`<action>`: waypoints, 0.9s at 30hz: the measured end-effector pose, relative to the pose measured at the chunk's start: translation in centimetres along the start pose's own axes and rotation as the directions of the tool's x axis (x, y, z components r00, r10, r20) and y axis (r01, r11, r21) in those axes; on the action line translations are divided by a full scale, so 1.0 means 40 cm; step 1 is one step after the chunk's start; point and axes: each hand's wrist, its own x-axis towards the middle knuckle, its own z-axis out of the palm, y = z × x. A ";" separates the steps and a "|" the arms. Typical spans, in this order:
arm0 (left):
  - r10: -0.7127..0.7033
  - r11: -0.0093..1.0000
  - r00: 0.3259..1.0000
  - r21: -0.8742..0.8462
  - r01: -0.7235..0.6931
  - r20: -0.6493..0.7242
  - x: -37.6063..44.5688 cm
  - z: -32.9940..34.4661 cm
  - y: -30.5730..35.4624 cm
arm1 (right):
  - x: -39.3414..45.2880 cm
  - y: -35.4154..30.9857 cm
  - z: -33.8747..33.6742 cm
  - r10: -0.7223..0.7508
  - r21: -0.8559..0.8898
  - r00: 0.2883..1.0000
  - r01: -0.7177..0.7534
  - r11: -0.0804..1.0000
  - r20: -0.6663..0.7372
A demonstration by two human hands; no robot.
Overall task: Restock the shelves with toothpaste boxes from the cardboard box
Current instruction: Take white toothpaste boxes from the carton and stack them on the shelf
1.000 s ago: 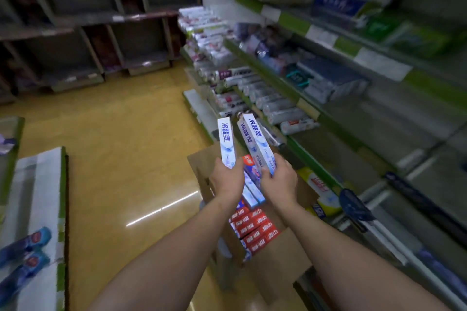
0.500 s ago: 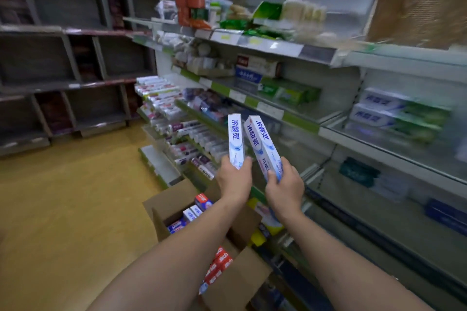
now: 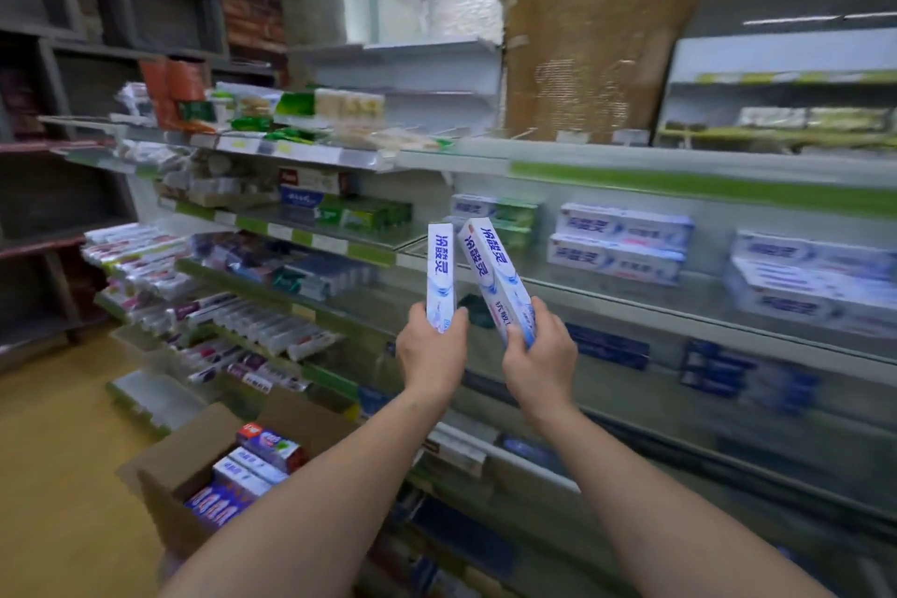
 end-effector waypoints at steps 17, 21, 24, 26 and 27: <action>0.108 0.991 0.946 -0.112 -0.077 0.305 -0.268 0.341 0.197 | 0.029 0.187 -0.473 0.118 -0.113 0.959 -0.151 0.982 -0.256; 0.121 0.988 0.921 -0.133 -0.076 0.370 -0.250 0.425 0.224 | 0.079 0.232 -0.516 0.104 -0.172 0.949 -0.161 0.972 -0.298; 0.133 0.987 0.898 -0.135 -0.083 0.419 -0.230 0.482 0.237 | 0.122 0.261 -0.539 0.128 -0.217 0.945 -0.198 0.956 -0.300; 0.142 0.987 0.885 -0.127 -0.094 0.444 -0.216 0.515 0.242 | 0.146 0.283 -0.553 0.135 -0.261 0.946 -0.216 0.941 -0.296; 0.146 0.988 0.880 -0.118 -0.103 0.453 -0.208 0.532 0.243 | 0.157 0.293 -0.561 0.130 -0.283 0.946 -0.218 0.934 -0.298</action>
